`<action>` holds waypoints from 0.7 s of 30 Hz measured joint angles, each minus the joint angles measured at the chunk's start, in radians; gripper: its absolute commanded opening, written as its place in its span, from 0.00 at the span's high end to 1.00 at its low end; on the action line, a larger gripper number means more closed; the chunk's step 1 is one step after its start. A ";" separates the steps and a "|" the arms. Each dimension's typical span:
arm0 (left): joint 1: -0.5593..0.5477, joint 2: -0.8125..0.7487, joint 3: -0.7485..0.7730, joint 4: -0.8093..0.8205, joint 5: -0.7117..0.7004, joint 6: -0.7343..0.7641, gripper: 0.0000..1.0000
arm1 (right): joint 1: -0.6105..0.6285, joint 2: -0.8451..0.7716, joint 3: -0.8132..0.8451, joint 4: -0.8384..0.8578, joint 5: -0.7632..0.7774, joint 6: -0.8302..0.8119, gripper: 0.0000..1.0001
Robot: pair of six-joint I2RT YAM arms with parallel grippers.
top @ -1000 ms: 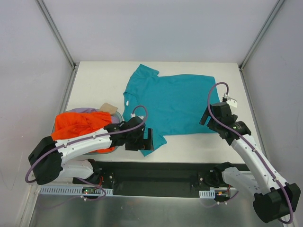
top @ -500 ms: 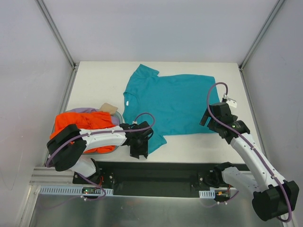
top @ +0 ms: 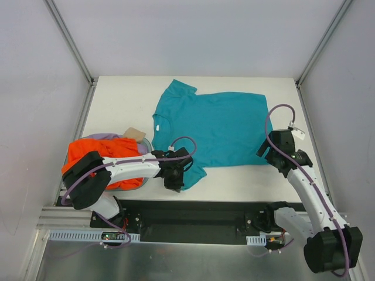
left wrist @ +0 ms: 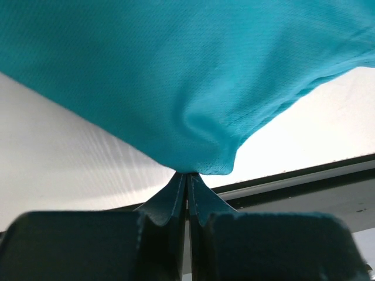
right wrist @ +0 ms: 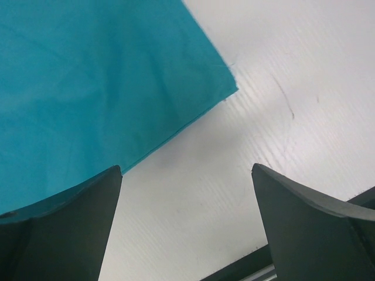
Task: Fold and stack the t-shirts
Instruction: Grap the side of the flattened tshirt closest away from the robot with both arms
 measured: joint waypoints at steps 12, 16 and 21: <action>0.000 -0.053 0.003 0.061 -0.005 0.069 1.00 | -0.388 0.196 -0.055 0.108 -0.243 -0.011 0.24; 0.000 -0.077 -0.027 0.101 -0.005 0.077 1.00 | -0.397 0.312 -0.052 0.174 -0.275 -0.014 0.32; 0.001 -0.090 -0.061 0.130 -0.004 0.085 1.00 | -0.401 0.449 -0.023 0.232 -0.283 -0.013 0.35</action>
